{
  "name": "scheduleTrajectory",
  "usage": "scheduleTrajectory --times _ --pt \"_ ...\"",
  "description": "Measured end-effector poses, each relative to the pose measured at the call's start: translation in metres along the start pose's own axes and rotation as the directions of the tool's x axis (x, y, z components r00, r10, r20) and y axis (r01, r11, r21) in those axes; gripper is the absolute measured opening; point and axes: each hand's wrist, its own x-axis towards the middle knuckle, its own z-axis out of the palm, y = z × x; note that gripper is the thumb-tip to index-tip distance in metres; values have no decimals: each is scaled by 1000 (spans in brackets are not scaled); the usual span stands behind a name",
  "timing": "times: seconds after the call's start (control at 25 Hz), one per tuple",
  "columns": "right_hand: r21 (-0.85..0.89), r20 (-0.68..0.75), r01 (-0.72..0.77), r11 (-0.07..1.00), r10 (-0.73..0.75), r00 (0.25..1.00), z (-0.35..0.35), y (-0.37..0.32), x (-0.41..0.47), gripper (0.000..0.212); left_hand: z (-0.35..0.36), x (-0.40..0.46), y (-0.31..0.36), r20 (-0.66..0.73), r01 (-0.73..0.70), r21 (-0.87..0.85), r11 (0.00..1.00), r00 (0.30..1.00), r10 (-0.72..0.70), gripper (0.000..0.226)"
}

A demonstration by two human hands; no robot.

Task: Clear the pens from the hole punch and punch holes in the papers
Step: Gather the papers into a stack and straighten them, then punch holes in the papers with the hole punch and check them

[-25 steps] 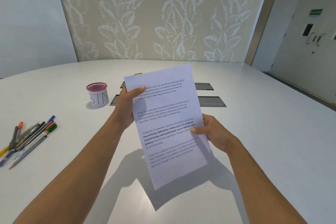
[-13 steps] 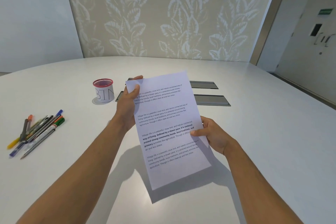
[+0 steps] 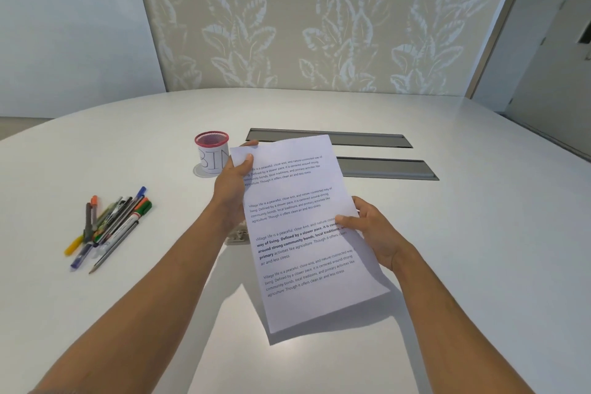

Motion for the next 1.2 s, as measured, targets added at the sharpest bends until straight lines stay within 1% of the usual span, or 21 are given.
scheduleTrajectory --times 0.16,0.28,0.36,0.44,0.52,0.56,0.6,0.68,0.72,0.88,1.0,1.08,1.2 --pt "-15 -33 -1 1000 0 999 17 1 10 32 -17 10 -1 18 59 -12 998 998 -58 25" --pt "2 -56 9 1000 -9 998 25 3 16 32 -29 19 -2 31 101 36 994 994 -102 25" --pt "29 -84 9 1000 -6 996 27 7 19 32 -37 25 -3 39 102 87 991 994 -106 27" --pt "46 -120 11 999 -6 993 25 11 22 31 -46 35 -5 -9 101 161 982 995 -101 34" --pt "46 -144 15 999 -8 990 24 13 26 30 -56 43 -8 -77 82 251 965 995 -65 33" --pt "47 -158 11 999 -4 987 24 13 27 30 -61 47 -9 -117 53 350 935 993 -12 30" --pt "51 -175 5 999 4 985 25 14 29 29 -65 50 -11 -155 31 479 877 987 51 26" --pt "69 -213 -13 998 27 977 25 15 31 27 -72 49 -15 -196 28 700 714 968 154 19" --pt "80 -226 -23 996 40 973 25 17 32 26 -75 48 -18 -200 46 757 652 966 164 18" --pt "125 -246 -57 991 86 965 27 26 39 26 -90 50 -31 -190 111 851 513 976 104 19" --pt "121 -250 -86 989 114 961 29 28 45 27 -97 50 -38 -186 118 896 427 975 121 16" --pt "112 -245 -105 988 130 961 31 28 49 28 -98 50 -41 -168 114 915 388 980 109 15" --pt "87 -242 -134 987 151 958 32 28 55 29 -98 50 -45 -136 93 930 355 986 96 12"
